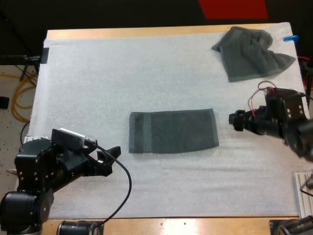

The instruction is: Pick towel from pile fold and stack

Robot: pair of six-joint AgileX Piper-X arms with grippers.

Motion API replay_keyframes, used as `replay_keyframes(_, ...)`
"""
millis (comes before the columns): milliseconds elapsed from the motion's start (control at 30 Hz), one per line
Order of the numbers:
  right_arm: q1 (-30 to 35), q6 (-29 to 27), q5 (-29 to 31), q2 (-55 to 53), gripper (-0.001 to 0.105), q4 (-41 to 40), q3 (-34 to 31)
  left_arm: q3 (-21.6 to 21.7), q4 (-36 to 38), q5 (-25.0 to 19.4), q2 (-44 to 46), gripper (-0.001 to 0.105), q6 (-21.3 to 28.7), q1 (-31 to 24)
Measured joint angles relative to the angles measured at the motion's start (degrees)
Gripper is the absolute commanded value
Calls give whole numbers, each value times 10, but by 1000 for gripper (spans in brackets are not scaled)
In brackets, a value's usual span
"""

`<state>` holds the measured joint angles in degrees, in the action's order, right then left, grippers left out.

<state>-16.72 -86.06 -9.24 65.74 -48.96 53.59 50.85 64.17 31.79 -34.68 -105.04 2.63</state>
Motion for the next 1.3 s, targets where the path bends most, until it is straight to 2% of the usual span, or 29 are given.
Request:
replay_keyframes(233, 95, -38, -106, 116, 71, 25, 0, 0, 0, 0, -19, 70, -3, 41)
replay_keyframes(467, 129, -61, -213, 214, 71, 62, 0, 0, 0, 1, -37, 70, -3, 43)
replay_keyframes(733, 130, -15, -342, 316, 71, 157, 0, 0, 0, 6, -40, 70, -3, 43)
replay_keyframes(900, 123, 24, -362, 354, 71, 199, 0, 0, 0, 6, -40, 70, -3, 43)
replay_keyframes(1300, 54, 40, -373, 385, 71, 228, 6, 0, 0, 6, -40, 70, -3, 43)
